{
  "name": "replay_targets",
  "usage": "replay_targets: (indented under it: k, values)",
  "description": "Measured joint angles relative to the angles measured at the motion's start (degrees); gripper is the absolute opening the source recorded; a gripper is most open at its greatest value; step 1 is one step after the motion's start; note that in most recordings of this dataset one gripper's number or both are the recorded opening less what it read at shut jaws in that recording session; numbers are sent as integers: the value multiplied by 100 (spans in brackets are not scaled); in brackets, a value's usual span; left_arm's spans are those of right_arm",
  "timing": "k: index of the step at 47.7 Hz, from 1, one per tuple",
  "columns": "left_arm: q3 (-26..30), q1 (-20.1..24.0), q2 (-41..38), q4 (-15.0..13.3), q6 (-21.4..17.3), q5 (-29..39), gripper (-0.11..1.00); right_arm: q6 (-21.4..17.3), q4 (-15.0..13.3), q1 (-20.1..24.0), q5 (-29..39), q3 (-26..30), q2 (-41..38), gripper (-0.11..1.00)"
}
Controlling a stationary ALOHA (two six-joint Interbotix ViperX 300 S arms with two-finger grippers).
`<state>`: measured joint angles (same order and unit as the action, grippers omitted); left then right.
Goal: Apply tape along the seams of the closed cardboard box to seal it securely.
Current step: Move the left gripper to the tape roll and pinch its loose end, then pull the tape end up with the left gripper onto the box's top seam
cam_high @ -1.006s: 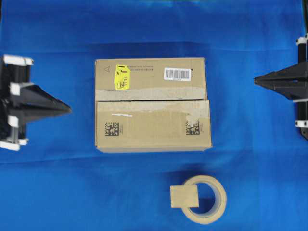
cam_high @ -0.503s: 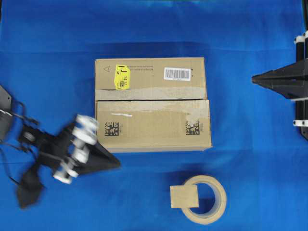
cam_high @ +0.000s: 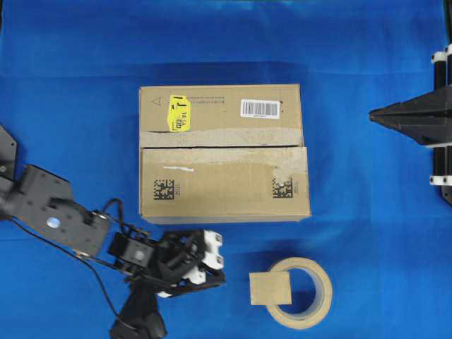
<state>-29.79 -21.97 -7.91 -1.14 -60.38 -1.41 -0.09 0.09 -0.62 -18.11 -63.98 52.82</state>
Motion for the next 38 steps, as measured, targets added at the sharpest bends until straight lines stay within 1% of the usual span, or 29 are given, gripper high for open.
replay_targets:
  k: [7,13,17,22,24,31,38]
  values:
    - [316,0,-352,9,-624,26,23,0,0,0,9,-9,9,0]
    - [580,-9,-589,18,-1090,26,29,0,0,0,9,0,0,0]
    - [738,-9,-712,18,-1204,35,38,9,9,9,18,0,-9,0]
    - [923,-9,-844,18,-1230,26,52,26,9,0,44,0,-18,0]
    - [984,-9,-905,18,-1239,35,55,35,9,0,53,0,-26,0]
    - [1151,-9,-1169,18,-1327,18,55,62,0,0,79,0,-44,0]
    - [1195,-9,-1327,18,-1591,-26,55,70,9,0,132,0,-53,0]
